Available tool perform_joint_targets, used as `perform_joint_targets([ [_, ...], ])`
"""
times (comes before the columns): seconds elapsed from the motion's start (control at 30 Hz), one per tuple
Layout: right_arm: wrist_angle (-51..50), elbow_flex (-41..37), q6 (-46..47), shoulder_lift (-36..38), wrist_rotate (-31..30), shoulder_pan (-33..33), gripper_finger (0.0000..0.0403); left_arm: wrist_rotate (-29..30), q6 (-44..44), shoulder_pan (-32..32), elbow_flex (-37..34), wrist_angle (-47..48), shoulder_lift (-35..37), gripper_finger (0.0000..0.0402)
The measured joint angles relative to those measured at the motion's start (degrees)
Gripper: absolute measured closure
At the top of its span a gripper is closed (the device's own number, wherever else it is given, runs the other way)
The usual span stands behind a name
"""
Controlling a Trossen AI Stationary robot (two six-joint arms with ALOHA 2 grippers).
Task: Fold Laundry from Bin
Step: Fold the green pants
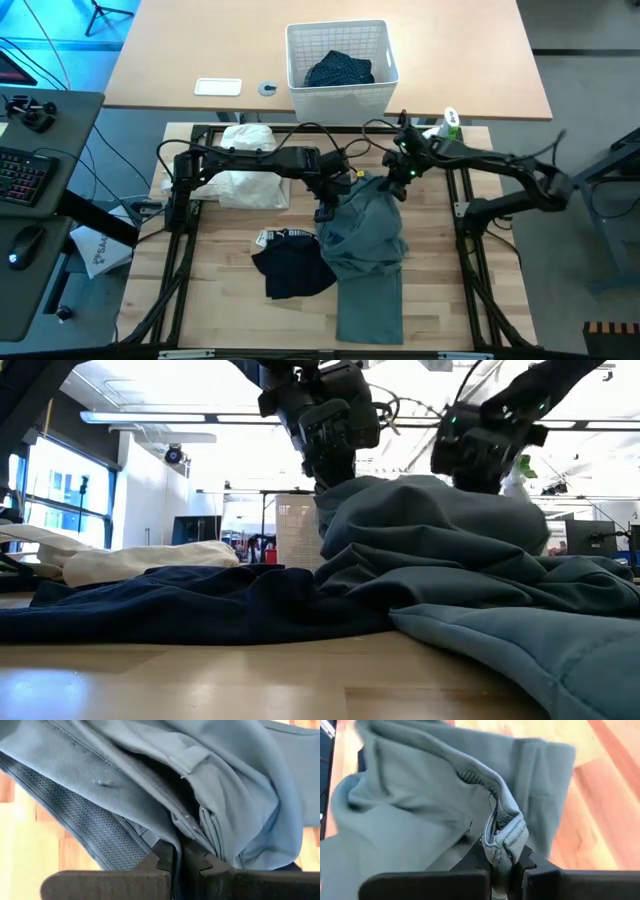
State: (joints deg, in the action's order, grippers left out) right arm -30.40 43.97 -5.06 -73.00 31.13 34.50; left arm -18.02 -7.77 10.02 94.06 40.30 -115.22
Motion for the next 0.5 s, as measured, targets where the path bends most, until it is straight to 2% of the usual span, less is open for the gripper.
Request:
perform_joint_targets([
  [0.13, 5.07, 0.0, -1.28, -3.21, 4.04, 1.52, 0.038, -0.49, 0.68, -0.06, 0.0, 0.2, 0.0, 0.0401],
  [0.23, 6.4, 0.72, -0.41, -3.61, 5.44, 2.04, 0.0346, -0.55, 0.65, -0.13, 0.0, 0.6, 0.0, 0.0401],
  [0.33, 6.81, 1.03, 0.67, -3.62, 5.38, 3.3, 0.0292, -0.56, 0.18, -0.14, 0.0, 0.67, 0.0, 0.0401],
  [0.5, 7.32, 1.04, 1.64, -5.07, 5.25, 5.11, 0.018, -0.94, -1.68, -0.49, 0.0, 0.69, 0.0, 0.0401],
])
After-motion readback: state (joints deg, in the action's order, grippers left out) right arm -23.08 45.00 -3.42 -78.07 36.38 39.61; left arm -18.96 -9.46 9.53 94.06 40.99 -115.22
